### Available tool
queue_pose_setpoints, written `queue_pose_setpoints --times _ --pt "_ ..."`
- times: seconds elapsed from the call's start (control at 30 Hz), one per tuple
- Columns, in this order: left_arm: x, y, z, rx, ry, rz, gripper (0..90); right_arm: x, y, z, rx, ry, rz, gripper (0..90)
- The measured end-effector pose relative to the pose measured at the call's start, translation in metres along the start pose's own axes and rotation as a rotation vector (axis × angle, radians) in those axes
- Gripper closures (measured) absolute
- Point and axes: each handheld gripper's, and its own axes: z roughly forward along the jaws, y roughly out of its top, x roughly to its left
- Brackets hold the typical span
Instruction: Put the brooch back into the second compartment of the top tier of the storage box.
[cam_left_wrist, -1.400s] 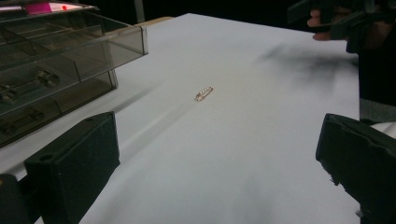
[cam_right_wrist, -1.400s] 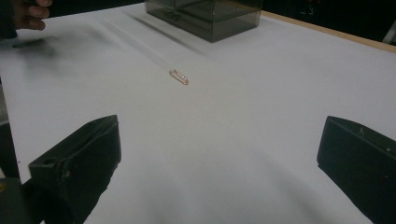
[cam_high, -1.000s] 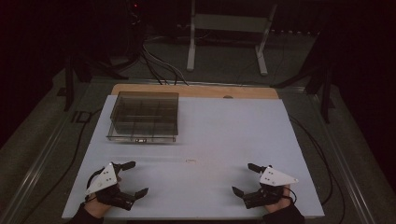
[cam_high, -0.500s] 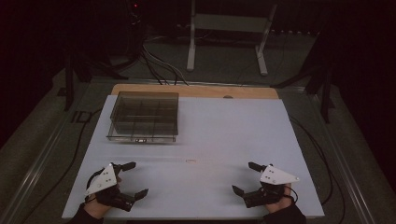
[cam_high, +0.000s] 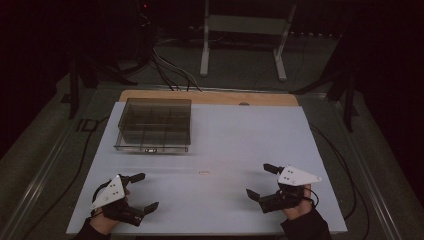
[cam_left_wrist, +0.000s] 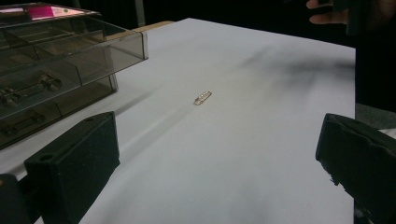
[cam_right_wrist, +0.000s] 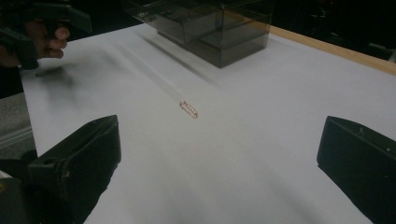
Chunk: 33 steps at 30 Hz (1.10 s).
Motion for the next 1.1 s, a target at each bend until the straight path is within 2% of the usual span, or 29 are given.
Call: queue_pose_setpoints --times 0.33,0.5,0.77,0.8,1.1 --pt "0.001 0.000 0.000 0.000 0.002 -0.004 0.6 -0.003 0.015 0.014 -0.002 0.019 -0.014 0.0" --pt "0.001 0.000 -0.001 0.001 0.005 -0.003 0.6 -0.003 0.021 0.028 0.009 0.047 -0.005 0.0" --pt "0.000 0.000 0.000 0.002 -0.002 -0.004 0.6 -0.003 0.031 0.045 0.018 0.061 -0.019 0.0" --pt "0.000 0.000 0.000 0.004 0.000 -0.003 0.6 -0.003 0.034 0.053 0.027 0.070 -0.025 0.0" --pt "0.000 0.000 -0.001 0.001 0.001 -0.005 0.6 -0.004 0.038 0.073 0.054 0.090 -0.029 0.0"
